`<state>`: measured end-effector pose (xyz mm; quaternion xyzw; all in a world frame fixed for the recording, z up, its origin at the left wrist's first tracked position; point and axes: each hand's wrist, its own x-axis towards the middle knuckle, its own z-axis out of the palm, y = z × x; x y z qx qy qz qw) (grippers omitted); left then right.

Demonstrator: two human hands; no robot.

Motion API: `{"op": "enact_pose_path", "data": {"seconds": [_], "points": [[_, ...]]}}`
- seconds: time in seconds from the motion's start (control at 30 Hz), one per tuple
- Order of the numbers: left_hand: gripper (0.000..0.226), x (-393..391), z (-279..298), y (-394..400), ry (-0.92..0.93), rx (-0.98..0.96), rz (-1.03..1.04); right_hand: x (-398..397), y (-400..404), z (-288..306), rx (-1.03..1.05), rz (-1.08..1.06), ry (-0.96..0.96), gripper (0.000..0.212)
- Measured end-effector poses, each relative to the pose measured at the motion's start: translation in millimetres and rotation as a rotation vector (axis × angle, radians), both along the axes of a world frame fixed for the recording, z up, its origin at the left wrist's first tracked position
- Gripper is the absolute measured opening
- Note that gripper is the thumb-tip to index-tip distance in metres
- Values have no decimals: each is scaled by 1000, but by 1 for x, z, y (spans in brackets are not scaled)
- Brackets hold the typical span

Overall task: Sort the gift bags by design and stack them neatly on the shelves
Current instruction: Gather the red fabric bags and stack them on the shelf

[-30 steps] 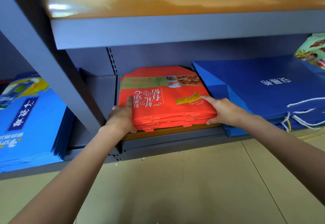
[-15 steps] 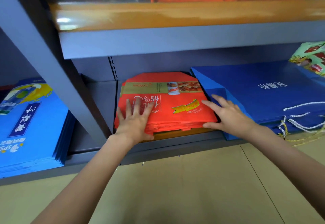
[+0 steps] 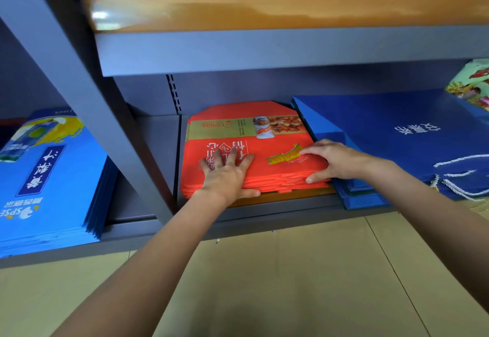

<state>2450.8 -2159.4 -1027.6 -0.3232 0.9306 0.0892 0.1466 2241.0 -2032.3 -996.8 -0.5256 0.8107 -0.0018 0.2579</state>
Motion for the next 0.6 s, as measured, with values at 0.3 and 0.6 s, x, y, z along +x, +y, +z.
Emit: {"op": "enact_pose_path", "data": {"seconds": [0.3, 0.6], "points": [[117, 23, 16, -27, -99, 172, 286, -1, -2, 4, 12, 7, -41, 69], [114, 24, 12, -28, -51, 116, 241, 8, 10, -3, -146, -57, -47, 61]]}}
